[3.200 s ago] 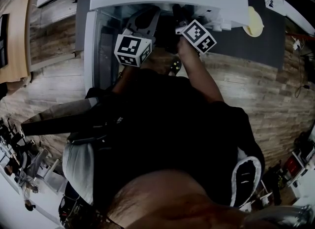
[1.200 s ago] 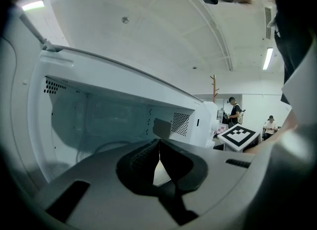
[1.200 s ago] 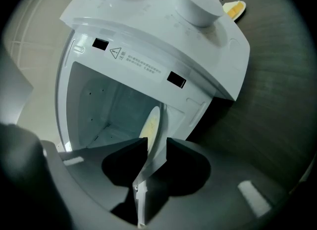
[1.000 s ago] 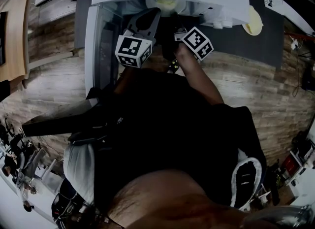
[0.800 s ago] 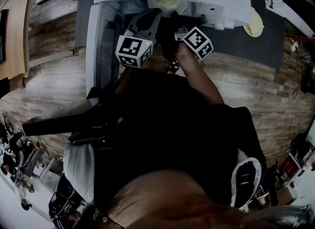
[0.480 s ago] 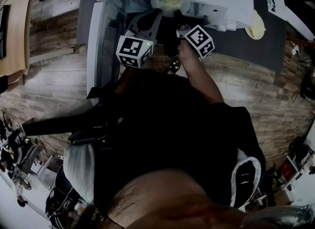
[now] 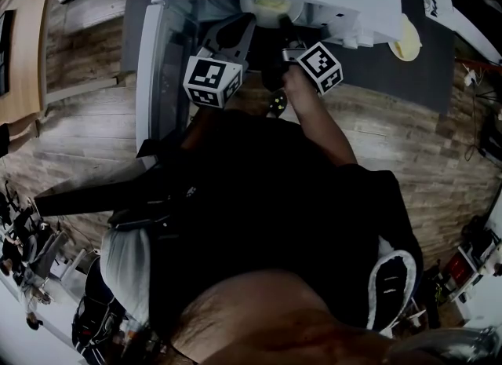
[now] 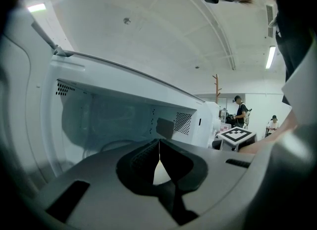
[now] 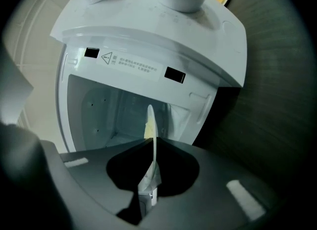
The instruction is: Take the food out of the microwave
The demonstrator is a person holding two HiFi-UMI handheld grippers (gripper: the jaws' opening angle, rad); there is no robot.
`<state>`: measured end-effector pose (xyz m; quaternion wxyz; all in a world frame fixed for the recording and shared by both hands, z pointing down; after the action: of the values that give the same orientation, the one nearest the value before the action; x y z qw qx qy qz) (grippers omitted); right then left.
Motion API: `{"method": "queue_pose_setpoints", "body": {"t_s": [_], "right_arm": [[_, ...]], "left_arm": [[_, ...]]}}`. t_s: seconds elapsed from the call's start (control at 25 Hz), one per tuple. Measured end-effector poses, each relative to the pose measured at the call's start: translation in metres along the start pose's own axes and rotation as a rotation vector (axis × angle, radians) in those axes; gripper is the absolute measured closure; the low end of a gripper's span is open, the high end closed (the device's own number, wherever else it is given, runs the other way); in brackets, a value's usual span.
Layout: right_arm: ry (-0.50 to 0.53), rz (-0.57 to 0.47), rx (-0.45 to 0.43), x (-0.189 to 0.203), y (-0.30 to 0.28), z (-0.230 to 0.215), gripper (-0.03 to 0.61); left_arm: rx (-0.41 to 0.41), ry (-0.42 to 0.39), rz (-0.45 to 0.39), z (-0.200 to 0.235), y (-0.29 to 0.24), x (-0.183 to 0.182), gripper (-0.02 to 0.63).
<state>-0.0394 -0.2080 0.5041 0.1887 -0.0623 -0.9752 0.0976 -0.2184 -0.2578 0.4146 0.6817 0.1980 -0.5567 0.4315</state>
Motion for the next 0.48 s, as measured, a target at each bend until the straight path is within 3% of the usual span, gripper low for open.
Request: {"method": "queue_pose_setpoints", "body": {"t_s": [0.48], "right_arm": [[-0.093,0.027,-0.046,0.0,0.029,-0.012,0.572]], "left_arm": [[-0.05,-0.008,-0.018,-0.013,0.01,0.006,0.606]]}}
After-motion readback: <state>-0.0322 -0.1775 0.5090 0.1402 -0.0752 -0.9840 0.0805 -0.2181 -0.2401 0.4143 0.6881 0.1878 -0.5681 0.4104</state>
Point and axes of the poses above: the fingertips, and each gripper's own axes: y backward along the fingers, z to its left, x out of its underside, the point moved 10 cm from there along y, backward along the fingers, and after that the axes turned 8 degrees about y, right-handed, at the moved point
